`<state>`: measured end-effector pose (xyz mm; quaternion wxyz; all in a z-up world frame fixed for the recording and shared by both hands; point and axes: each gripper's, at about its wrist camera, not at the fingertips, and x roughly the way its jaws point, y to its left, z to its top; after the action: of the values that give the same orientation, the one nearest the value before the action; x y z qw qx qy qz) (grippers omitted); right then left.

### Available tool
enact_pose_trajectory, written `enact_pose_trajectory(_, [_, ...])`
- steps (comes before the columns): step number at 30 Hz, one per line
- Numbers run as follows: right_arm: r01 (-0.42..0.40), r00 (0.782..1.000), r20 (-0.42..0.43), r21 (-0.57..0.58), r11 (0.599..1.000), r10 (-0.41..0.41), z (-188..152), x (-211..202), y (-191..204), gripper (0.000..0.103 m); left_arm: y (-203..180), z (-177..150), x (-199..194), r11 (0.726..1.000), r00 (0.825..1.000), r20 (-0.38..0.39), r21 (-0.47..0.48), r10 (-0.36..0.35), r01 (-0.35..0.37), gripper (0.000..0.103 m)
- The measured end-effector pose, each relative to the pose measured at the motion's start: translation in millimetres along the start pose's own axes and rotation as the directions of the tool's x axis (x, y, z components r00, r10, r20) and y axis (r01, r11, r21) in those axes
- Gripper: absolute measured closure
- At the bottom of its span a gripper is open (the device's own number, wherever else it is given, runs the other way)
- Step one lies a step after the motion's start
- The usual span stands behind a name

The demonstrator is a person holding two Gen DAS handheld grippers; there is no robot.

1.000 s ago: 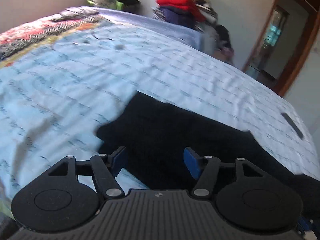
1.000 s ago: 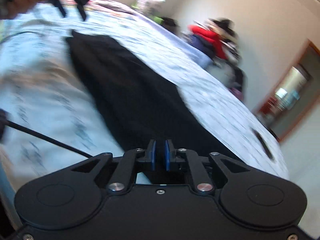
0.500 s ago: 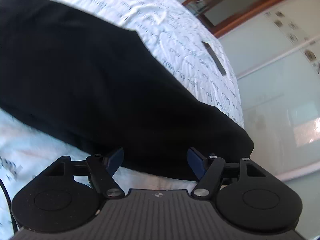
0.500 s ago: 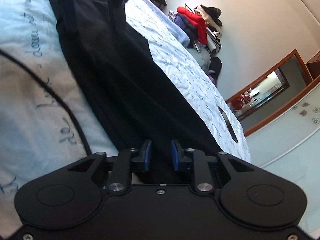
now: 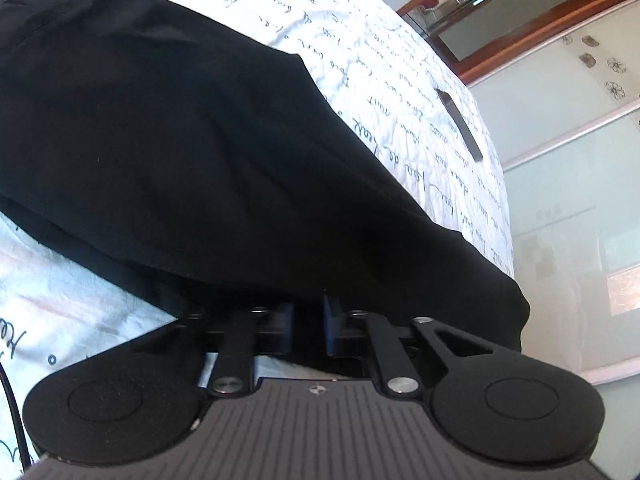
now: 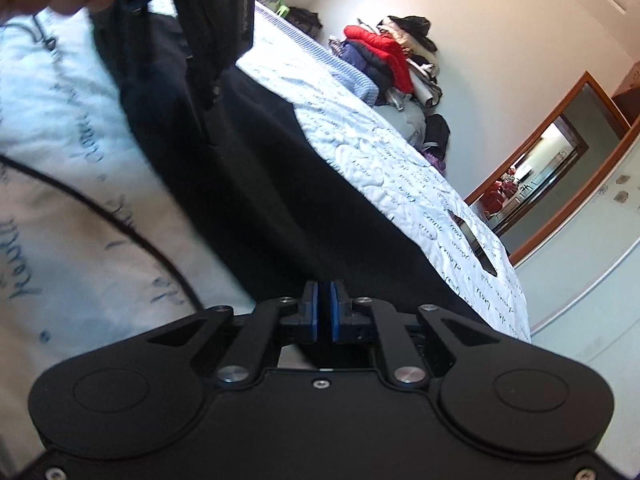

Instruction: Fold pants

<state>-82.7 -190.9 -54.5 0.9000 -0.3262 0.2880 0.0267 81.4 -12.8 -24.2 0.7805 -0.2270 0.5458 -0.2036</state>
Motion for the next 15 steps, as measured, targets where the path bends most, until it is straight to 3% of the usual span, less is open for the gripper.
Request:
enact_pose_trajectory(10, [-0.013, 0.999, -0.048, 0.039, 0.999, 0.015, -7, -6, -7, 0.103, 7, -11, -4, 0.996, 1.000, -0.013, 0.087, 0.028, -0.027, 0.100])
enact_pose_trajectory(13, [-0.012, 0.999, -0.031, 0.202, 0.979, 0.018, -11, -11, -30, 0.102, 4, -17, -11, 0.992, 1.000, 0.000, 0.123, 0.028, -0.028, 0.100])
enact_pose_trajectory(15, [0.000, 1.000, -0.019, 0.382, 0.924, 0.008, -23, -13, -54, 0.098, 2, -18, -15, 0.988, 0.999, 0.010, 0.147, 0.038, -0.039, 0.100])
